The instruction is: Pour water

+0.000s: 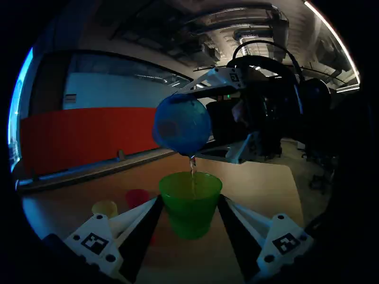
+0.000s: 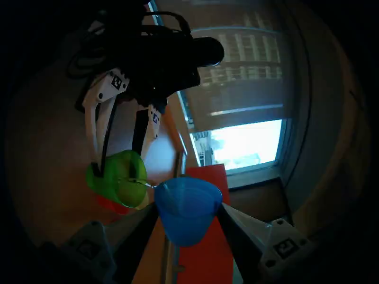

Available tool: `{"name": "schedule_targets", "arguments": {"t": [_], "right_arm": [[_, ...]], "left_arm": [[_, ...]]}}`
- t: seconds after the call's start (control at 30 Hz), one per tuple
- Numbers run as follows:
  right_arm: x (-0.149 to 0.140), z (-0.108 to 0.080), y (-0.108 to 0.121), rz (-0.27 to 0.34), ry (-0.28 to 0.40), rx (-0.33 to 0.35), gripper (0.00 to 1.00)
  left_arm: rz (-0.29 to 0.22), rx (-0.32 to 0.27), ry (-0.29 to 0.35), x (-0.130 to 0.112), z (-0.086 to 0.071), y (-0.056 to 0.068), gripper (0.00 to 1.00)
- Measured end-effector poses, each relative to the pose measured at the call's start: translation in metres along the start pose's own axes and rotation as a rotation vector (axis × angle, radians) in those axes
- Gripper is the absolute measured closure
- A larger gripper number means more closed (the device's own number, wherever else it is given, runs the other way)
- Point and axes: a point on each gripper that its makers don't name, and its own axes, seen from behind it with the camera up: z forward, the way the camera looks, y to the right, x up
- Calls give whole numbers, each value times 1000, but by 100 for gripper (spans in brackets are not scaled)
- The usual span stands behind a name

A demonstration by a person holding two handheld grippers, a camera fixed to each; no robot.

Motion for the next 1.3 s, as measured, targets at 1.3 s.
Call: {"name": "schedule_targets", "arguments": {"t": [1.3], "right_arm": [[1, 1, 2, -118, -15, -21, 11]], "left_arm": [[0, 9, 13, 1, 0, -2, 17]]}}
